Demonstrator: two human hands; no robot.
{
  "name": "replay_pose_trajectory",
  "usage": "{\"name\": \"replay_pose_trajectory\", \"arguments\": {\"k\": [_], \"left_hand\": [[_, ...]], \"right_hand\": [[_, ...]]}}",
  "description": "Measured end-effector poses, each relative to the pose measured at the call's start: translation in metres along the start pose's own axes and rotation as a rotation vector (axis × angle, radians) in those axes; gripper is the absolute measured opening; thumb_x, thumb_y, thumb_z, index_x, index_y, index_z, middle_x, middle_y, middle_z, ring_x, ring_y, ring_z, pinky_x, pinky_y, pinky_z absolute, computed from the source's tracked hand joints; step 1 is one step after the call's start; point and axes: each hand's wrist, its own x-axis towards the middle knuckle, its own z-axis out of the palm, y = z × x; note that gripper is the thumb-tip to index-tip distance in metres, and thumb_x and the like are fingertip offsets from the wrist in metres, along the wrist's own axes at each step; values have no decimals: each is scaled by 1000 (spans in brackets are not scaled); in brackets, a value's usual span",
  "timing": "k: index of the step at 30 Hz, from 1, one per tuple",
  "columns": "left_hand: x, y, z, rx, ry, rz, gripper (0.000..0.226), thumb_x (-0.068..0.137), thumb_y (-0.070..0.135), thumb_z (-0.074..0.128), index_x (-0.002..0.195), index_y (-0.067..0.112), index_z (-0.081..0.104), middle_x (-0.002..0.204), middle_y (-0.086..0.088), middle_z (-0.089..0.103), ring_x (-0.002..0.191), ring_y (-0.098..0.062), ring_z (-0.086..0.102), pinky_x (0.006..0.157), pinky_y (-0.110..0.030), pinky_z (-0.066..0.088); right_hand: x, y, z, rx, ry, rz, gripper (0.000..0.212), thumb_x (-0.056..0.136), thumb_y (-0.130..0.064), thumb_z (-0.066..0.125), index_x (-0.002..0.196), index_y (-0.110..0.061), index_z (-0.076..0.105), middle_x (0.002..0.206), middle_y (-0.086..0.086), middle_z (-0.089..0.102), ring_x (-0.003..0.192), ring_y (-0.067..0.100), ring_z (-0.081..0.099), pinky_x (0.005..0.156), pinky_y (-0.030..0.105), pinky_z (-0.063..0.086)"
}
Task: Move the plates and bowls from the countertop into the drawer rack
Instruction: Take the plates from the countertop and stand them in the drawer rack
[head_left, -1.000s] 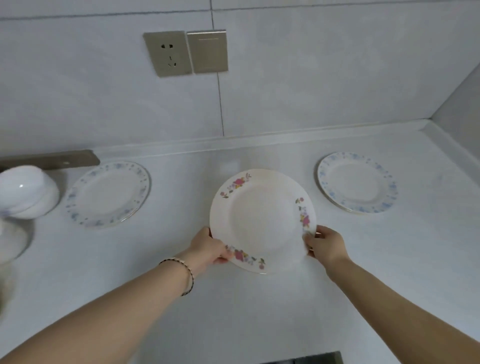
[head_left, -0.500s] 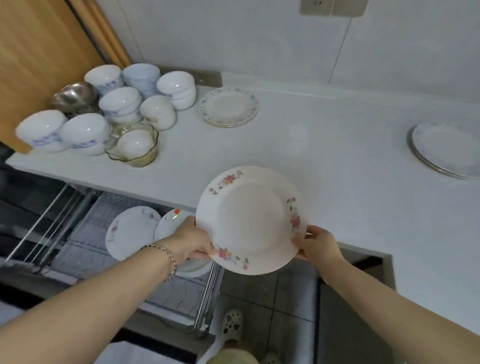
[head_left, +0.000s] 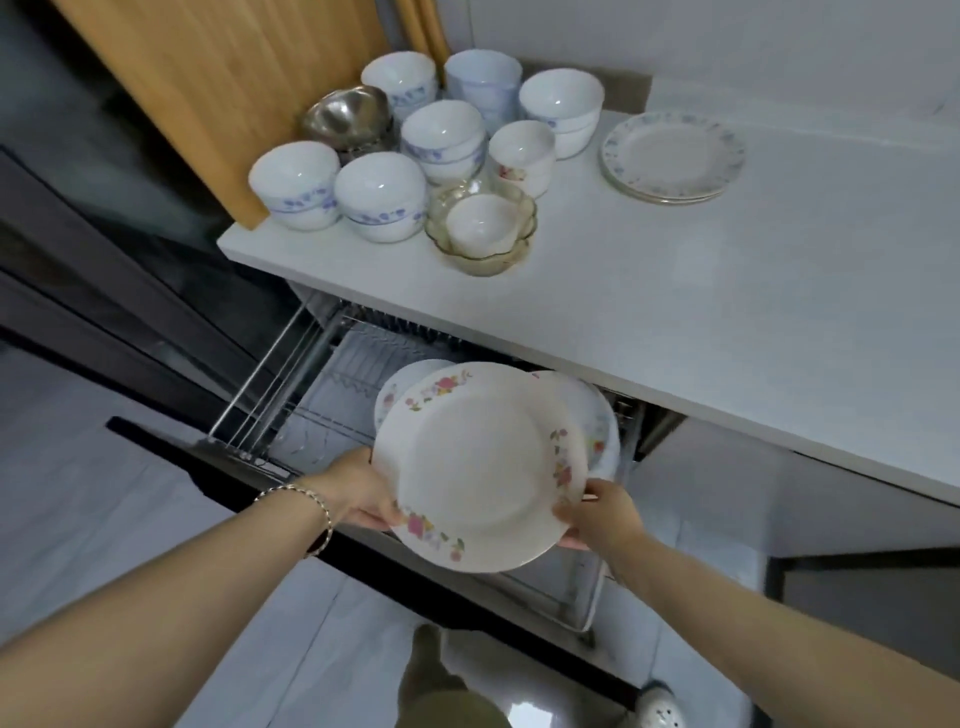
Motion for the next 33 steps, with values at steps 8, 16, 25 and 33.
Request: {"name": "replay_pose_trajectory", "arguments": {"k": [8,16,25,33], "left_hand": [[120,-20,-123,246,125,91,52,65,-13,72,107,11,51,118,-9,60,107,-24,56,90,-37,54],[262,-28,-167,394,88,84,57,68,-5,76,119,6,53,115,-8,63,109,-25,59,89,-30,49],[377,-38,-136,545,130,111,46,73,-6,69,116,4,56,117,-11,63,109,-27,60,84,-27,48],[398,-30,-116,608,247,185,26,85,-3,53,110,-1,59,113,-16,65,103,-33,63,87,-36,56]], "right_hand": [[68,-7,163,108,182,93,14,91,-6,55,103,1,58,79,9,60,80,31,60,78,44,55],[185,10,242,121,291,232,33,78,1,57,109,-5,60,91,16,65,76,33,61,85,53,55],[278,47,265,-31,494,359,25,78,-8,57,101,-5,69,98,20,72,92,37,66,76,32,49],[286,35,272,20,655,336,29,91,-20,51,115,-10,64,111,18,68,96,35,60,74,28,39]]}}
